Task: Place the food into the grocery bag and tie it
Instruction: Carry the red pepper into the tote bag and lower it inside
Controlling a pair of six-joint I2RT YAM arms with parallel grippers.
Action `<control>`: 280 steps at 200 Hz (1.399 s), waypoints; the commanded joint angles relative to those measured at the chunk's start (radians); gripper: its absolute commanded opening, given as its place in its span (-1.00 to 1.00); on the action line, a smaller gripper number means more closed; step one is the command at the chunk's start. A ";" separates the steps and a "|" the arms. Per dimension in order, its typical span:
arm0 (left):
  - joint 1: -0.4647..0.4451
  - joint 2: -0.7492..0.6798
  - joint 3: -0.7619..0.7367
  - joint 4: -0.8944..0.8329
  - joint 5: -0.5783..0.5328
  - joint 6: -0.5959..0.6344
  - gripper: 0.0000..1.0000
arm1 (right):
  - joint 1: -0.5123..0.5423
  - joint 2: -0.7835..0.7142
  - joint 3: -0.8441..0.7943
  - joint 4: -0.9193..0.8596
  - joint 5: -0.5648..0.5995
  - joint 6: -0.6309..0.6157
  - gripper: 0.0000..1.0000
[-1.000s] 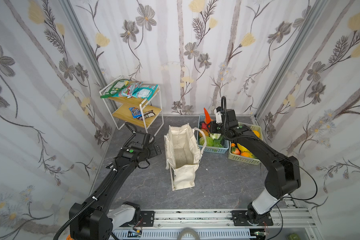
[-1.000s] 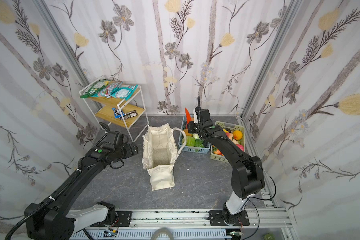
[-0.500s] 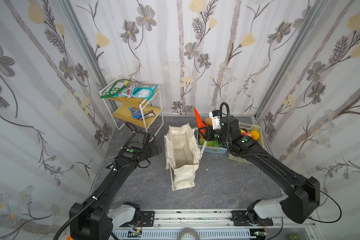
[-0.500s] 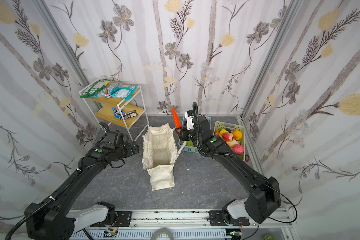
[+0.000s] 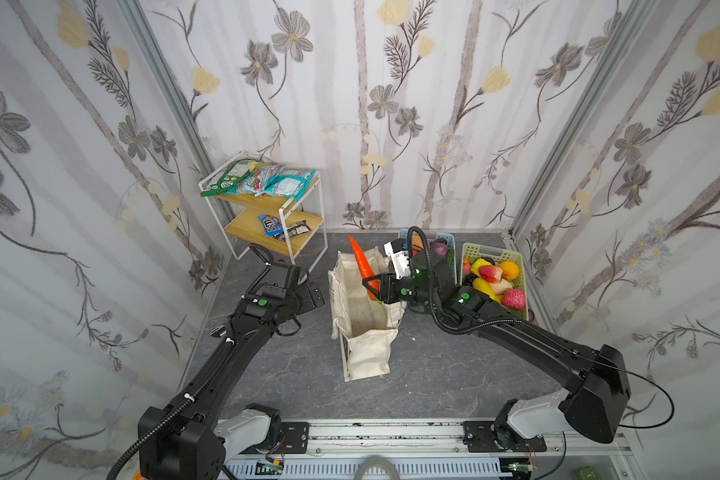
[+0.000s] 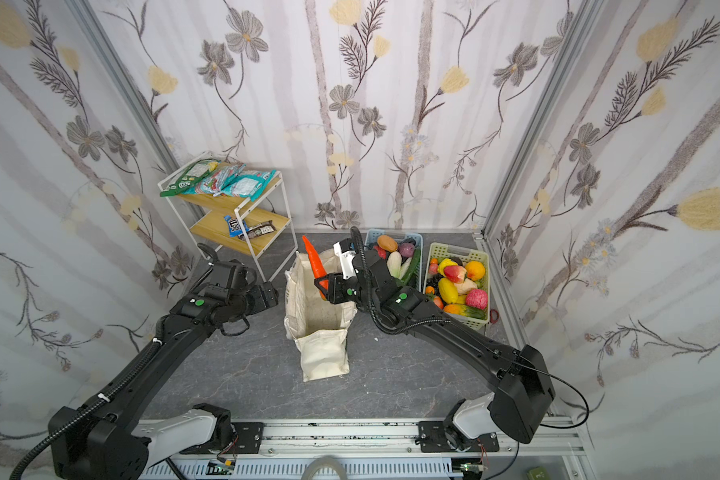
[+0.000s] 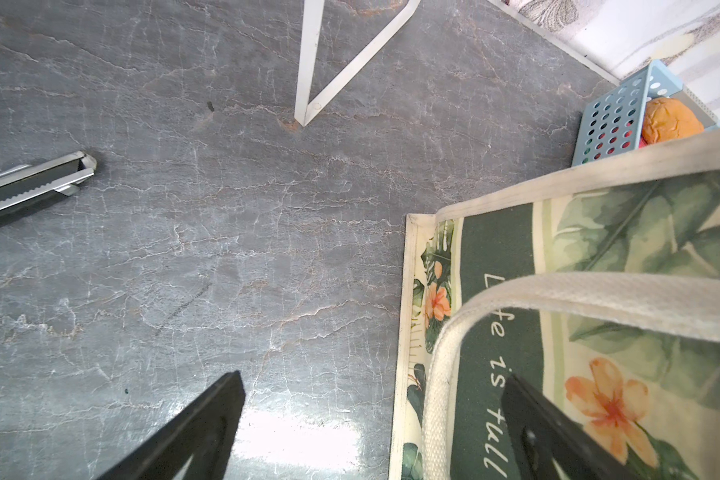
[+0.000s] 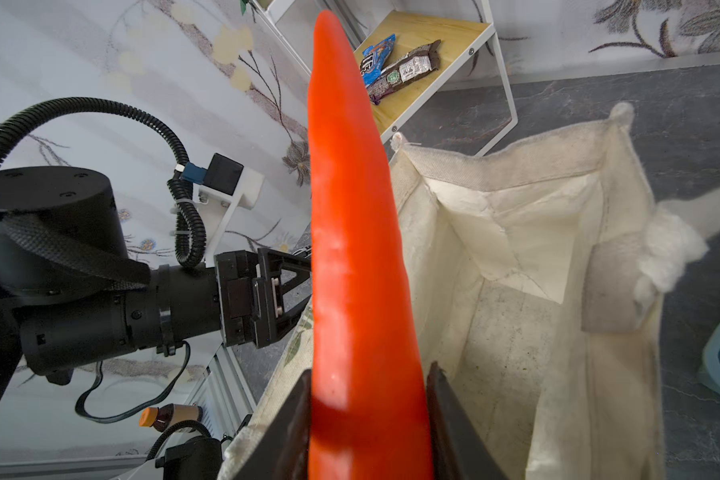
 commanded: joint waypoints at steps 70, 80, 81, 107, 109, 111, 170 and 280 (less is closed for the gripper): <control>0.000 -0.022 0.007 0.008 -0.004 0.020 0.99 | 0.054 0.031 -0.039 -0.044 0.033 0.016 -0.24; 0.001 -0.020 0.008 0.008 -0.003 0.022 0.99 | 0.054 0.028 -0.053 -0.048 0.037 0.023 -0.23; 0.001 -0.020 0.008 0.008 -0.002 0.023 0.99 | 0.054 0.027 -0.054 -0.049 0.037 0.022 -0.23; -0.001 -0.017 0.010 0.009 0.002 0.027 0.99 | 0.054 0.037 -0.084 -0.057 0.047 0.031 -0.22; 0.000 -0.017 0.010 0.010 0.003 0.027 0.99 | 0.054 0.038 -0.085 -0.058 0.049 0.033 -0.22; 0.000 -0.017 0.010 0.011 0.003 0.026 0.99 | 0.054 0.041 -0.085 -0.059 0.048 0.032 -0.22; 0.000 -0.017 -0.007 0.036 0.046 0.017 1.00 | 0.056 0.101 -0.069 -0.132 0.060 0.047 -0.20; -0.067 -0.007 0.012 0.145 0.124 -0.047 1.00 | 0.066 0.256 0.034 -0.336 0.088 0.054 -0.16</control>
